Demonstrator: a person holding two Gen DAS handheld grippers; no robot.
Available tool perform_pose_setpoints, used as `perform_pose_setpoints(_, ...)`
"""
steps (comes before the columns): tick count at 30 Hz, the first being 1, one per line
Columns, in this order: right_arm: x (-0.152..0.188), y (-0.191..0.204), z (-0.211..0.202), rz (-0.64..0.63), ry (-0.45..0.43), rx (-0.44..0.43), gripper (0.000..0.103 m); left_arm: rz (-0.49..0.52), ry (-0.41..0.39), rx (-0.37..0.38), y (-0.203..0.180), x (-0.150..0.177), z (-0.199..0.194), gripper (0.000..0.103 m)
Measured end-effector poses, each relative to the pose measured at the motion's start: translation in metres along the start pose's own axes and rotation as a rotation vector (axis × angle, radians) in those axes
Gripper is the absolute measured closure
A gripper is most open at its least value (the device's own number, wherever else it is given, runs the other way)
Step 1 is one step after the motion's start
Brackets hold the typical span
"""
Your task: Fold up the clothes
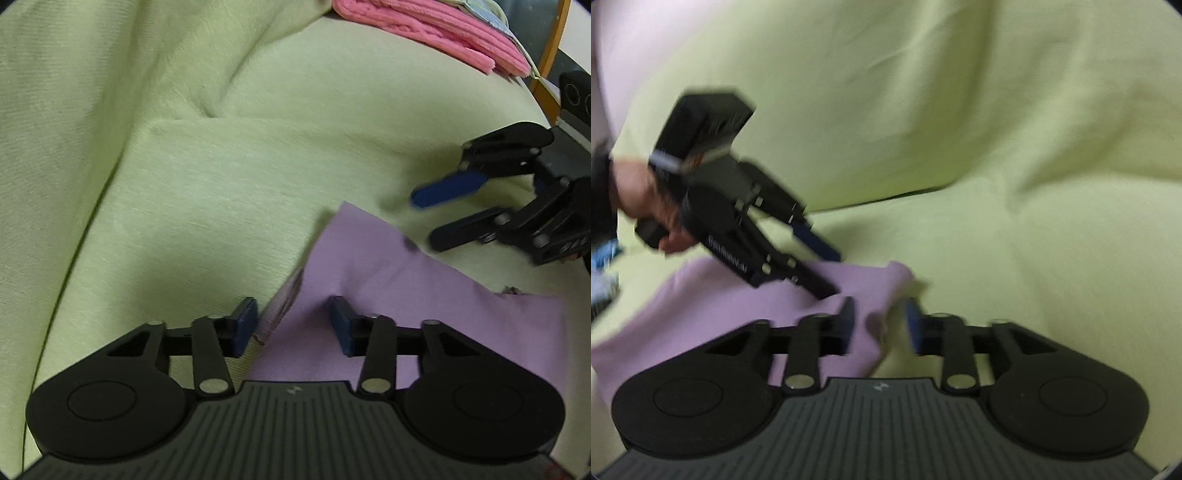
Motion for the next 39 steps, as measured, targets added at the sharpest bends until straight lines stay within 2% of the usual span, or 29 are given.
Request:
perform_pose_setpoints(1, 0.002, -0.002, -0.013, 0.041, -0.007, 0.01, 0.068, 0.006, 0.009, 0.009, -0.002, -0.001, 0.0, 0.07)
perform_pose_setpoints(2, 0.004, -0.004, -0.025, 0.081, -0.012, 0.019, 0.068, 0.016, 0.015, 0.02, -0.005, -0.003, 0.001, 0.086)
perform_pose_setpoints(3, 0.007, -0.005, -0.039, 0.125, -0.016, 0.028, 0.067, 0.027, 0.021, 0.028, -0.008, -0.004, 0.001, 0.092)
perform_pose_setpoints(5, 0.018, -0.005, -0.067, 0.209, -0.011, 0.046, 0.063, 0.045, 0.023, 0.013, -0.014, -0.005, 0.001, 0.098)
perform_pose_setpoints(8, 0.04, 0.006, -0.11, 0.348, 0.019, 0.05, 0.052, 0.047, -0.005, -0.024, -0.02, -0.001, -0.005, 0.1)
perform_pose_setpoints(11, 0.062, 0.024, -0.129, 0.449, 0.081, 0.013, 0.043, 0.015, -0.063, -0.053, -0.021, 0.003, -0.017, 0.1)
perform_pose_setpoints(13, 0.072, 0.039, -0.133, 0.461, 0.106, -0.008, 0.038, -0.027, -0.1, -0.057, -0.017, 0.006, -0.026, 0.1)
perform_pose_setpoints(15, 0.072, 0.051, -0.128, 0.443, 0.088, 0.005, 0.018, -0.051, -0.13, -0.051, -0.014, 0.007, -0.034, 0.1)
perform_pose_setpoints(17, 0.067, 0.056, -0.116, 0.487, 0.08, 0.022, 0.011, -0.072, -0.163, -0.042, -0.012, 0.008, -0.043, 0.1)
perform_pose_setpoints(19, 0.066, 0.062, -0.101, 0.551, 0.073, 0.044, 0.011, -0.09, -0.201, -0.031, -0.01, 0.009, -0.053, 0.1)
perform_pose_setpoints(20, 0.068, 0.064, -0.098, 0.603, 0.07, 0.048, 0.016, -0.1, -0.214, -0.029, -0.008, 0.009, -0.057, 0.1)
perform_pose_setpoints(21, 0.071, 0.066, -0.095, 0.664, 0.069, 0.042, 0.027, -0.108, -0.225, -0.029, -0.007, 0.011, -0.06, 0.1)
perform_pose_setpoints(22, 0.073, 0.066, -0.092, 0.695, 0.062, 0.043, 0.031, -0.112, -0.233, -0.032, -0.005, 0.012, -0.062, 0.1)
perform_pose_setpoints(26, 0.074, 0.061, -0.08, 0.727, 0.021, 0.069, 0.036, -0.126, -0.251, -0.029, -0.002, 0.018, -0.066, 0.1)
perform_pose_setpoints(32, 0.072, 0.043, -0.064, 0.784, -0.057, 0.125, 0.036, -0.149, -0.279, -0.025, -0.001, 0.022, -0.067, 0.1)
perform_pose_setpoints(34, 0.07, 0.038, -0.057, 0.773, -0.069, 0.133, 0.042, -0.157, -0.284, -0.027, 0.0, 0.022, -0.066, 0.1)
perform_pose_setpoints(35, 0.07, 0.035, -0.054, 0.773, -0.066, 0.141, 0.064, -0.163, -0.286, -0.03, 0.0, 0.023, -0.066, 0.1)
perform_pose_setpoints(36, 0.07, 0.033, -0.051, 0.773, -0.055, 0.146, 0.094, -0.172, -0.288, -0.035, 0.0, 0.023, -0.067, 0.1)
perform_pose_setpoints(39, 0.061, 0.027, -0.053, 0.729, -0.032, 0.129, 0.098, -0.193, -0.298, -0.066, -0.001, 0.024, -0.074, 0.1)
Point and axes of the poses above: each gripper's, at about its wrist camera, not at the fingertips, and z roughly the way its jaws point, y to its left, x to its underside, the point moved 1 cm from there along z, roughly the way its jaws point, and after that the axes turned 14 degrees about -y, right-handed, at the moved point
